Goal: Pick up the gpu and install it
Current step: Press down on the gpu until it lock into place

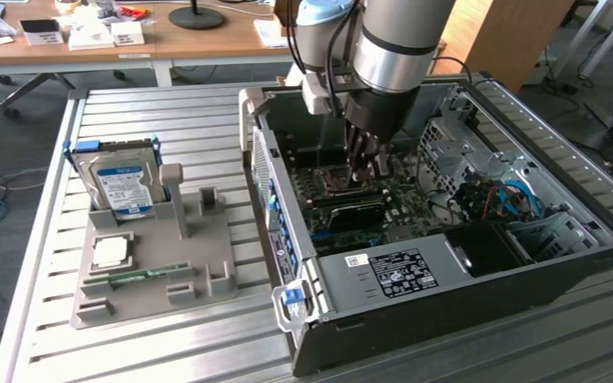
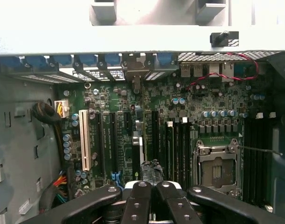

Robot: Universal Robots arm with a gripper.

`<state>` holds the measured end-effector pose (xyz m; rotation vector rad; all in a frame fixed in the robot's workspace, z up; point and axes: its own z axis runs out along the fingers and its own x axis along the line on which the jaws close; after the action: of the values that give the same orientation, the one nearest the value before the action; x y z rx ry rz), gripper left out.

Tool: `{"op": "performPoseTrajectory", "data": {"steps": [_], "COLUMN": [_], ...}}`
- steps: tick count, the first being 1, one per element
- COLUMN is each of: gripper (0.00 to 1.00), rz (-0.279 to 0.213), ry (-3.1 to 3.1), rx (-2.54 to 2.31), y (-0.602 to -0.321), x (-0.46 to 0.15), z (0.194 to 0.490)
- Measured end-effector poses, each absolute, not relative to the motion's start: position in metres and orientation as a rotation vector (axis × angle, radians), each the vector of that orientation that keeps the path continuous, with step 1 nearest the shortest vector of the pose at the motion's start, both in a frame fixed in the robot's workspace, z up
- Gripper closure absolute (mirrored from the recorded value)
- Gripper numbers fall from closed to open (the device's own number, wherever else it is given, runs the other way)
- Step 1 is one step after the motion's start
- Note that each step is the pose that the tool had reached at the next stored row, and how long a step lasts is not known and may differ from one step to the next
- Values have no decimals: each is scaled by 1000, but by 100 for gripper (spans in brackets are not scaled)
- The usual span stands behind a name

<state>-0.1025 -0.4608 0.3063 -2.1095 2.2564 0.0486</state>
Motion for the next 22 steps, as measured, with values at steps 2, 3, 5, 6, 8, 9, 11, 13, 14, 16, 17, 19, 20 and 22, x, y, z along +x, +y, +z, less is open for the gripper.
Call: {"op": "performPoseTrajectory", "data": {"steps": [2,3,5,6,8,9,11,13,14,16,17,19,20,22], "gripper": [89,89,89,89,89,89,89,89,89,89,89,89,89,89], "rz": [49,49,49,49,49,49,49,49,49,49,49,49,49,49], "ry": [2256,2256,2256,2256,2256,2256,2256,2256,2256,2256,2256,2256,2256,2256], "rx": [-2109,-2109,-2109,-2109,-2109,-2109,-2109,-2109,-2109,-2109,-2109,-2109,-2109,-2109], "y": [-461,-461,-461,-461,-461,-461,-461,-461,-461,-461,-461,-461,-461,-461], "x": [-102,-102,-102,-102,-102,-102,-102,-102,-102,-102,-102,-102,-102,-103], "z": [306,306,306,306,306,305,304,302,301,298,297,297,297,296]}}
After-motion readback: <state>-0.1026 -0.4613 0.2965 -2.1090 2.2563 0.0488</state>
